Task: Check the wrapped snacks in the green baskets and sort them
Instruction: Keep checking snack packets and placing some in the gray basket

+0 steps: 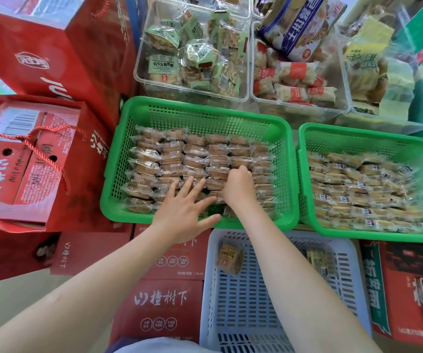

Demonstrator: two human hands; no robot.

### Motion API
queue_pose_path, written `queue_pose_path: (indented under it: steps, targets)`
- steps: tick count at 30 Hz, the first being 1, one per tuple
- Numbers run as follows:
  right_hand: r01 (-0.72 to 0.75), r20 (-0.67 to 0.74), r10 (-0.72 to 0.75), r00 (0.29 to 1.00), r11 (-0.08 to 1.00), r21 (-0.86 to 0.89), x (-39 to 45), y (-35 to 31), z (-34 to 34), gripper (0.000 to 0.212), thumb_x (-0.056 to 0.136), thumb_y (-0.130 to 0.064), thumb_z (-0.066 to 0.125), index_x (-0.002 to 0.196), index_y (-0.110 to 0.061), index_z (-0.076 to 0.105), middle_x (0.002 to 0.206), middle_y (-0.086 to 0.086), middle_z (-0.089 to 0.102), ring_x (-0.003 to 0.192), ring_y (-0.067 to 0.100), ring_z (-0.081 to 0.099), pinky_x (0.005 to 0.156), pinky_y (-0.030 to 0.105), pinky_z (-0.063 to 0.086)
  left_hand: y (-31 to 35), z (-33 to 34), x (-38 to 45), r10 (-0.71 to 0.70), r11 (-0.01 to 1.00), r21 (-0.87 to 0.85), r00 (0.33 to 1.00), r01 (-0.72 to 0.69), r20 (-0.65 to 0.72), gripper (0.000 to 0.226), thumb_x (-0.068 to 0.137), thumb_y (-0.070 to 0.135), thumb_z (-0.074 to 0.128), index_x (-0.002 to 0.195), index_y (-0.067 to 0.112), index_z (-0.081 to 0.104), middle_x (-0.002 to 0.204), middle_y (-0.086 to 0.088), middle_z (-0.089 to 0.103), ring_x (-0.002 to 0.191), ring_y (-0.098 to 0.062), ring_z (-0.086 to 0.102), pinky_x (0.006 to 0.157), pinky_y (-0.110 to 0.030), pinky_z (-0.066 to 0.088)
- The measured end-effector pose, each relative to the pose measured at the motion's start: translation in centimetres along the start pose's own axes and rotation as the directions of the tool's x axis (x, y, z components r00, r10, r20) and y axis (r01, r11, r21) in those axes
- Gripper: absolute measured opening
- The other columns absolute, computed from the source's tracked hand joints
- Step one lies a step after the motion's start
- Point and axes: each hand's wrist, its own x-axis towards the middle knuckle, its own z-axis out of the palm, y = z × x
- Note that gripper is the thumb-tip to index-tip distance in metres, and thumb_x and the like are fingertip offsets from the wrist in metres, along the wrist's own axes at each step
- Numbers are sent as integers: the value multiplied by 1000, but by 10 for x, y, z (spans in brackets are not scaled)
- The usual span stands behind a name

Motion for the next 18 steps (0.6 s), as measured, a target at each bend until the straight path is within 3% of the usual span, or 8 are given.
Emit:
queue_pose_path:
  steps: [4, 8, 11, 14, 16, 18]
  targets:
    - [15, 28, -17, 999, 999, 47, 0, 6, -9, 20, 94, 3, 52, 113, -3, 56, 111, 17, 61, 101, 35, 60, 70, 34, 43, -1, -1, -1, -6, 1000, -5, 1000, 6, 0, 78, 91, 81, 4, 158, 44, 19, 169, -1, -13, 155, -25, -18, 123, -56, -8]
    - [44, 85, -55, 995, 990, 133, -2, 10, -23, 31, 96, 5, 43, 125, -5, 48, 96, 13, 60, 80, 30, 53, 50, 29, 31, 0, -1, -2, -9, 1000, -6, 1000, 9, -1, 79, 90, 82, 4, 158, 43, 19, 169, -2, -13, 155, -26, -19, 123, -55, -8]
    - [13, 183, -66, 981, 961, 276, -1, 14, -36, 15, 105, -9, 36, 116, -13, 45, 102, 11, 57, 79, 26, 53, 56, 33, 40, -1, -2, -1, -6, 1000, 1, 1000, 6, 4, 81, 91, 82, 4, 158, 41, 22, 169, -2, -11, 155, -26, -18, 124, -56, -7]
    - [-73, 266, -59, 962, 885, 460, -4, 18, -47, 11, 108, -22, 37, 110, -20, 47, 105, 8, 57, 88, 27, 58, 75, 41, 51, -1, -2, -2, -3, 1000, 12, 1000, 3, 7, 81, 90, 82, 3, 158, 41, 23, 169, -2, -10, 155, -26, -16, 124, -55, -6]
    - [-44, 206, -77, 975, 850, 525, -11, 20, -52, 9, 106, -20, 41, 108, -18, 50, 107, 5, 59, 87, 22, 54, 69, 32, 45, 0, -3, -2, 2, 1000, 12, 1000, -2, -6, 81, 91, 81, 4, 158, 41, 24, 169, -2, -10, 156, -25, -15, 124, -55, -5]
    - [21, 57, -67, 996, 810, 586, -20, 25, -55, 8, 104, -18, 45, 104, -16, 53, 103, 2, 60, 89, 21, 57, 73, 32, 48, 0, -3, -3, 5, 1000, -6, 999, -5, -32, 78, 92, 80, 7, 157, 41, 25, 169, -1, -10, 156, -25, -14, 124, -54, -5]
